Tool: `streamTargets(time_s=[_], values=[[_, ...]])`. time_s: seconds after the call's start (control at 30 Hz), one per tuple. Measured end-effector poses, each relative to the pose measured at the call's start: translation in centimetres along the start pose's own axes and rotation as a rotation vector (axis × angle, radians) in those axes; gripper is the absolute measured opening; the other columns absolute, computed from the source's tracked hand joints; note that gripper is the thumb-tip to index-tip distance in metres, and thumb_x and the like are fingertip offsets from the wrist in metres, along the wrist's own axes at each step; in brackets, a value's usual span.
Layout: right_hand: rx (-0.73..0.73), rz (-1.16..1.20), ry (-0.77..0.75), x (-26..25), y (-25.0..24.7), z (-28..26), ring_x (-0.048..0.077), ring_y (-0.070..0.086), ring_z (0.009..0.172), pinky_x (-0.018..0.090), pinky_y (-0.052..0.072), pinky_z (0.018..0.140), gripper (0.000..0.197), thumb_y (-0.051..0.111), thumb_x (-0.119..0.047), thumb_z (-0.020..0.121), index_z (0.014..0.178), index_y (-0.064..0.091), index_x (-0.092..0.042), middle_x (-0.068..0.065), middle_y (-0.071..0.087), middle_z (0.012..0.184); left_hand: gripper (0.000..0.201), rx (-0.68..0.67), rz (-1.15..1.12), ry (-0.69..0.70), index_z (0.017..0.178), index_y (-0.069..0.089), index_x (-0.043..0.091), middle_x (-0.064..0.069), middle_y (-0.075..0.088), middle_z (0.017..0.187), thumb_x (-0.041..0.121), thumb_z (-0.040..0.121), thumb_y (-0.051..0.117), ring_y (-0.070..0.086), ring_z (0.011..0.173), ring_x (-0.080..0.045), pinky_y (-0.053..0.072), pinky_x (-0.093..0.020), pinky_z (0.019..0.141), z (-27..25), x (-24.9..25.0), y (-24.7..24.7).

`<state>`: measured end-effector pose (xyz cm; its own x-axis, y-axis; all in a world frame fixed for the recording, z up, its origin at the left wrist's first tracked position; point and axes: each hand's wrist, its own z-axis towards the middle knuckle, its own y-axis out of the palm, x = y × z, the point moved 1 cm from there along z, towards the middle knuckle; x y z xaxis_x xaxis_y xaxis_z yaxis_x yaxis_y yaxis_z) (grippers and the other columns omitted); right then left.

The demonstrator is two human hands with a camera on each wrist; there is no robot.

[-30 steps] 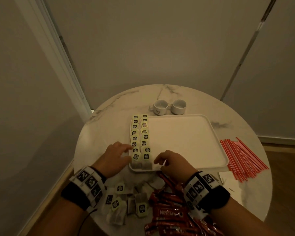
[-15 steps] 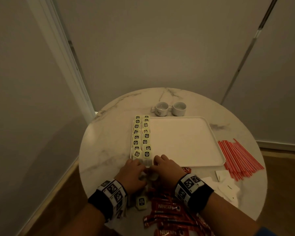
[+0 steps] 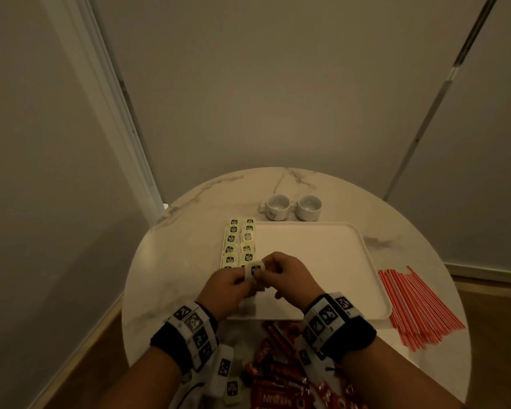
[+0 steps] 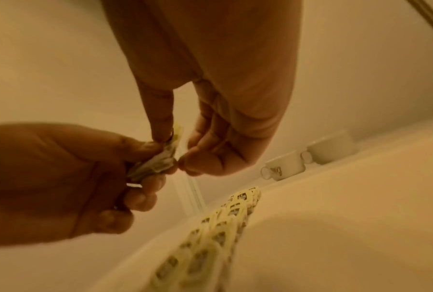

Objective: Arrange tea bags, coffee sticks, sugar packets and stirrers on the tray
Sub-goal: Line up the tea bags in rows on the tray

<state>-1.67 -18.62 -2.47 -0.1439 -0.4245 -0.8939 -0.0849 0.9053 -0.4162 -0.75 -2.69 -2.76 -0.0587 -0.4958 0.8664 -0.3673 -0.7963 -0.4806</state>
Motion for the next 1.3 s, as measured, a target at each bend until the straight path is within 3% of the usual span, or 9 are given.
streamTargets(time_s=[0.1,0.23,0.37,0.43,0.53,0.7,0.83,1.07,1.3], values=[[-0.045,0.294,0.124,-0.7,-0.8,1.3,0.018,0.065,0.073,0.029,0.051,0.054,0.02,0.072,-0.015,0.083,0.096,0.062,-0.005,0.009,0.069,0.081,0.016,0.111,-0.061,-0.02,0.088,0.07,0.004,-0.002,0.071,0.071,0.019,0.088,0.064,0.061,0.057,-0.001,0.047,-0.017,0.053,2.2,0.5,-0.9],[-0.11,0.44,0.099,-1.2,-1.2,2.9,0.022,0.065,0.07,0.031,0.054,0.059,0.019,0.074,-0.007,0.082,0.094,0.061,-0.002,0.018,0.068,0.085,0.017,0.172,-0.208,-0.051,0.093,0.063,-0.001,-0.007,0.072,0.069,0.013,0.085,0.07,0.064,0.058,-0.012,0.052,-0.026,0.058,4.2,1.0,-1.6],[0.063,0.446,0.14,-1.1,-1.5,6.0,0.023,0.062,0.063,0.036,0.055,0.061,0.038,0.084,-0.005,0.069,0.093,0.054,-0.004,0.014,0.063,0.074,0.018,0.21,-0.233,-0.043,0.099,0.059,0.011,-0.01,0.072,0.078,0.023,0.088,0.066,0.063,0.061,-0.013,0.054,-0.027,0.06,5.1,1.3,-2.5],[0.179,0.408,0.221,0.0,-2.0,8.3,0.023,0.059,0.059,0.039,0.056,0.065,0.045,0.087,-0.006,0.063,0.086,0.049,-0.01,0.011,0.061,0.069,0.015,0.265,-0.225,-0.048,0.1,0.059,0.018,-0.01,0.07,0.087,0.028,0.09,0.063,0.063,0.07,-0.016,0.054,-0.027,0.065,5.2,1.0,-3.2],[0.252,0.15,0.317,2.1,-2.1,11.9,0.023,0.06,0.058,0.037,0.057,0.063,0.034,0.079,-0.011,0.073,0.075,0.046,-0.014,0.009,0.063,0.068,0.011,0.303,-0.182,-0.042,0.102,0.061,0.021,-0.004,0.067,0.091,0.025,0.092,0.06,0.062,0.076,-0.009,0.046,-0.011,0.056,4.5,0.5,-4.1],[0.295,-0.187,0.365,3.2,-1.7,15.5,0.027,0.062,0.093,0.028,0.044,0.073,0.014,0.049,-0.016,0.092,0.085,0.059,-0.01,0.013,0.068,0.103,0.008,0.256,-0.074,0.001,0.096,0.066,0.026,0.007,0.071,0.09,0.023,0.09,0.063,0.064,0.081,0.0,0.048,-0.018,0.073,3.1,-0.8,-5.1],[0.231,-0.181,0.363,3.4,-1.3,16.5,0.029,0.061,0.108,0.029,0.047,0.085,0.027,0.046,-0.017,0.095,0.112,0.064,-0.005,0.013,0.066,0.113,0.008,0.264,-0.034,0.018,0.094,0.066,0.028,0.022,0.067,0.091,0.021,0.089,0.063,0.061,0.086,0.0,0.047,-0.013,0.074,2.2,-1.5,-5.6],[0.275,-0.14,0.391,4.1,-0.9,17.1,0.029,0.061,0.107,0.03,0.046,0.083,0.028,0.046,-0.018,0.094,0.112,0.064,-0.006,0.013,0.066,0.113,0.009,0.307,-0.041,0.001,0.092,0.067,0.03,0.024,0.066,0.09,0.023,0.088,0.065,0.058,0.091,0.004,0.044,-0.005,0.072,1.2,-2.8,-6.3],[0.234,-0.181,0.41,4.0,-1.0,17.3,0.028,0.061,0.106,0.029,0.045,0.079,0.025,0.052,-0.019,0.091,0.11,0.064,-0.007,0.012,0.066,0.112,0.011,0.189,0.056,-0.218,0.098,0.064,0.032,0.008,0.068,0.101,0.028,0.088,0.065,0.061,0.098,-0.005,0.043,-0.016,0.077,0.6,-5.7,-6.9]])
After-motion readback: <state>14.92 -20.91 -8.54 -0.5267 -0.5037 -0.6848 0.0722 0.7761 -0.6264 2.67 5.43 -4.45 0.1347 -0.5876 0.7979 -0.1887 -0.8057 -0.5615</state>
